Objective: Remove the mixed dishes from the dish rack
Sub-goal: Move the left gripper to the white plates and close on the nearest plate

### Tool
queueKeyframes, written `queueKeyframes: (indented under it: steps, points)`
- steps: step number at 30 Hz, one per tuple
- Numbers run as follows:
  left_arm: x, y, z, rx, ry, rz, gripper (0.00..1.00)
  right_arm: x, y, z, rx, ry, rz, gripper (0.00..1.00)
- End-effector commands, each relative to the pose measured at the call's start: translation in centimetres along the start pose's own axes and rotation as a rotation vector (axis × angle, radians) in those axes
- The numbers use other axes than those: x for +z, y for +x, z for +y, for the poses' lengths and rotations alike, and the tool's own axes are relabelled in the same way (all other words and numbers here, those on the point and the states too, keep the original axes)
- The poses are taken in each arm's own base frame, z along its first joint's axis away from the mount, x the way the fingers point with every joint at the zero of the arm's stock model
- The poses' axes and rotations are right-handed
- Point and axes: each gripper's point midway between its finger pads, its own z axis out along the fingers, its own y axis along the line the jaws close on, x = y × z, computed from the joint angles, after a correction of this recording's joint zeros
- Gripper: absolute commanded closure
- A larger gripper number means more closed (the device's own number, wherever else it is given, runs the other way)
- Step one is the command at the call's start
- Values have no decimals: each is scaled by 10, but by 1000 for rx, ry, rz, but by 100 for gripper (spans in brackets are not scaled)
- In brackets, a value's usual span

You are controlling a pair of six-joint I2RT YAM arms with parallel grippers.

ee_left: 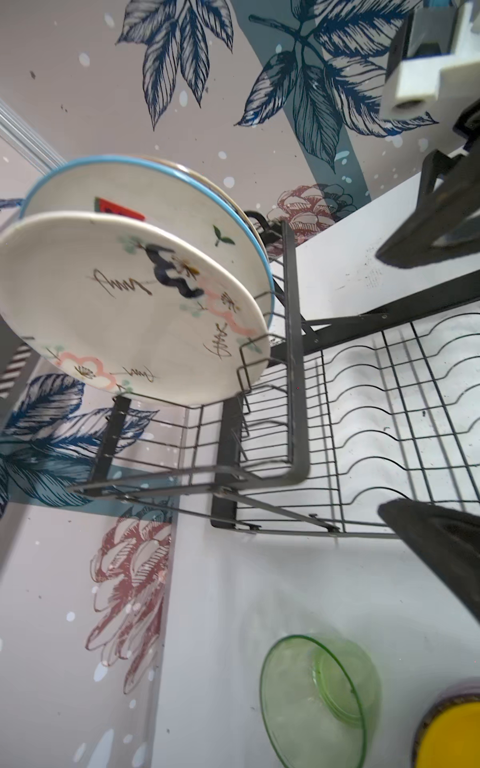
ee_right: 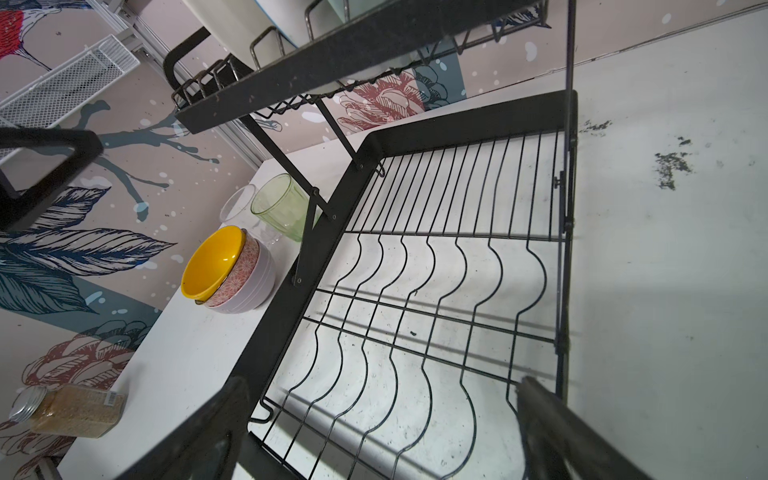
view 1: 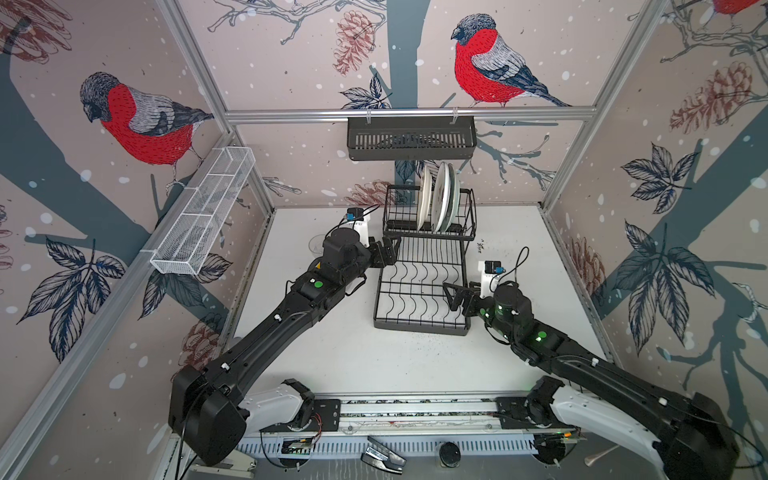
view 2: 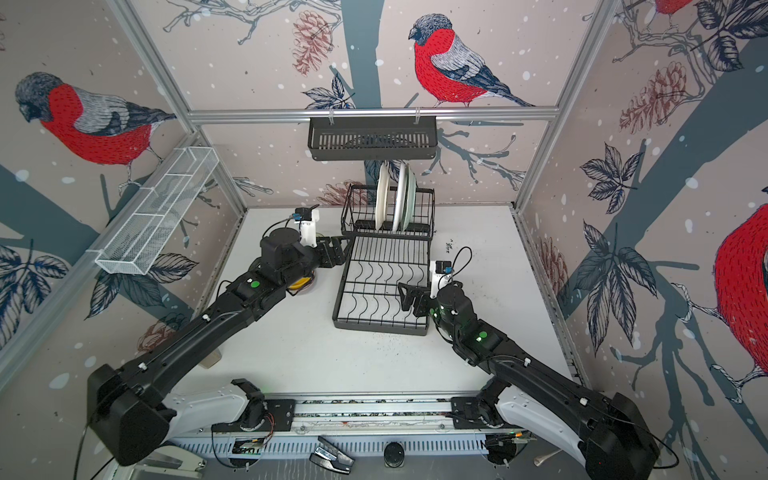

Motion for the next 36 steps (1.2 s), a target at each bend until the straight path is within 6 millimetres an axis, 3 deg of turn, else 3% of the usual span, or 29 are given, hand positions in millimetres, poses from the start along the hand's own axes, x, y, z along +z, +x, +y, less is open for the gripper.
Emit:
queueKeyframes:
  steps: [1, 5, 11, 19, 29, 36]
  points:
    - [7, -27, -14, 41, 20, -80, 14, 1, -7, 3, -2, -14, -35, 1]
    - [22, -35, -23, 56, 31, -71, 19, 3, -8, 0, 7, -2, -50, 0]
    - [44, -39, -45, 73, 112, -57, 37, 2, -2, -8, 23, 20, -51, 1]
    - [66, -38, -66, 111, 133, -54, 41, -3, 2, -18, 34, 28, -70, 1]
    - [102, -44, -56, 175, 33, -44, 53, -7, 10, -26, 50, 27, -62, 1]
    - [117, -44, -51, 194, 1, -46, 68, -14, 12, -38, 89, 49, -89, 0]
